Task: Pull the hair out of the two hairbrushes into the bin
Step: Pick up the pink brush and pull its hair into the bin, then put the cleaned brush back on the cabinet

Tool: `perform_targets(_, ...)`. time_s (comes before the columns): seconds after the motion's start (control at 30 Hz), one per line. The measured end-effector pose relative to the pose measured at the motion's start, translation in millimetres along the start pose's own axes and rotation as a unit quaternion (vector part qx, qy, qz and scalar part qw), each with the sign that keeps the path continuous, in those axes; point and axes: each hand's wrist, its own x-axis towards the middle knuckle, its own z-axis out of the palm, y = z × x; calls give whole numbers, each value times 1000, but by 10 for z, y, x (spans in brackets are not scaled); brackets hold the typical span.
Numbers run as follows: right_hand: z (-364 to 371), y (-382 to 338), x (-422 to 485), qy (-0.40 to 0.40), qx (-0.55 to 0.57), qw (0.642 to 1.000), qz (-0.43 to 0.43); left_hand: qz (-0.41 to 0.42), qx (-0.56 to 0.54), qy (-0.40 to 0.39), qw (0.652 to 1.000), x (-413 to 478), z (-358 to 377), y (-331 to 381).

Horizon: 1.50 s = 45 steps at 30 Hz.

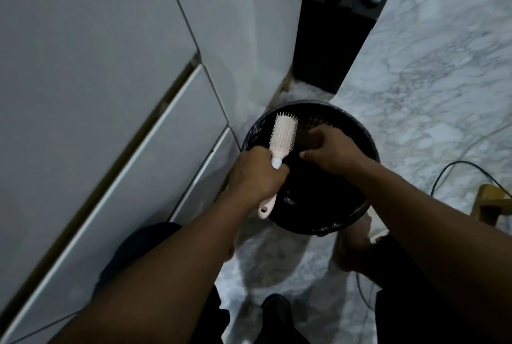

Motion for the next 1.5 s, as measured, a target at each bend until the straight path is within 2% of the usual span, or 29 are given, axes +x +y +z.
perform_targets(0.13,-515,-463,-342,-17,-68,996,-48,19,-2,23,1000,-265,-450,329)
perform_targets(0.3,-1278,-1049,-952,20,-137,984,-115,67,0,50,997,-702,-1175,805)
perform_targets(0.53,-2149,-1902,-2092,122,-163,957,-208,147,33,166,974,-1580,-2281,1443)
perform_targets(0.77,-2527,-2597,-3118,184,-175,926,-278,190,41,275,942,-2356,-3172,1733)
perform_targets(0.93,-2535,-3045,-3560,202,-177,910,-316,182,66,340,920,-2733,-3684,1680)
perform_targets(1.13,-2239,-3630,-3841,190,-185,887,-379,130,79,395,906,-3033,-4186,1247)
perform_targets(1.5,-1195,-4708,-3791,105,-209,855,-464,-15,72,445,892,-3469,-4865,92)
